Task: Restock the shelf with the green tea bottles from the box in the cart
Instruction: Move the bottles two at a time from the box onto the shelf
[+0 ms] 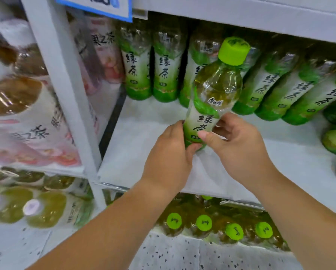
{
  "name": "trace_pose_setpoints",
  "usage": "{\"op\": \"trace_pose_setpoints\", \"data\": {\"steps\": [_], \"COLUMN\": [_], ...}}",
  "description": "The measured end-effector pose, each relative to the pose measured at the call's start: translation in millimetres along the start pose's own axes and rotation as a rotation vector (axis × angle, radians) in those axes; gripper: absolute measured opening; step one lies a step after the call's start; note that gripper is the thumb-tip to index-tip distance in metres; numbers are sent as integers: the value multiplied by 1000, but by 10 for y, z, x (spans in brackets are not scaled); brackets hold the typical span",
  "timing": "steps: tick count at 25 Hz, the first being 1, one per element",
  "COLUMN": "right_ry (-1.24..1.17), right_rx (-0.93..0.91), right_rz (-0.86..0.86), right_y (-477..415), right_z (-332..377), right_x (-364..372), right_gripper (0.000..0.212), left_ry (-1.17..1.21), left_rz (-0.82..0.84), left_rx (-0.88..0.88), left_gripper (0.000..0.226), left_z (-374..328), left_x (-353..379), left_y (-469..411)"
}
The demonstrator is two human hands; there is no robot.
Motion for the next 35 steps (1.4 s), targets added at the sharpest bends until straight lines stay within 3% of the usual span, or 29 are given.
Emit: {"op": "trace_pose_setpoints", "data": {"steps": [5, 13, 17, 26, 31, 35], "right_ry": [21, 12, -30, 40, 83, 76], "right_rx": [-97, -145, -124, -83, 92, 260], "right_rz": [40, 37, 34, 36, 67, 27], "right_y": [-327, -739, -784, -725, -563, -299], "right_z": [206, 248, 236, 218, 154, 27], "right_x": [706, 1262, 1341, 1353, 1187, 963], "right_gripper": [32, 39, 31, 46, 32, 35], "left_ry": [-237, -156, -140, -65, 24, 145], "left_rz": [-74, -141, -165, -126, -129, -60], "left_rx": [-182, -458, -483, -478, -379, -381], "left_gripper": [40, 46, 44, 46, 60, 60], "left_z": [366, 907, 981, 942, 857, 801], "left_x": [-492, -715, -712, -738, -772, -827], "left_y": [-224, -335, -390, -359, -266, -101]}}
Point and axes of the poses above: each hand's wrist, its own y-axis away from the middle knuckle, its own x-axis out of the palm, z = x × y, the point moved 8 cm from there along -y, towards the middle knuckle, and after that the axes turned 7 degrees about -x, right-handed, at the moved point
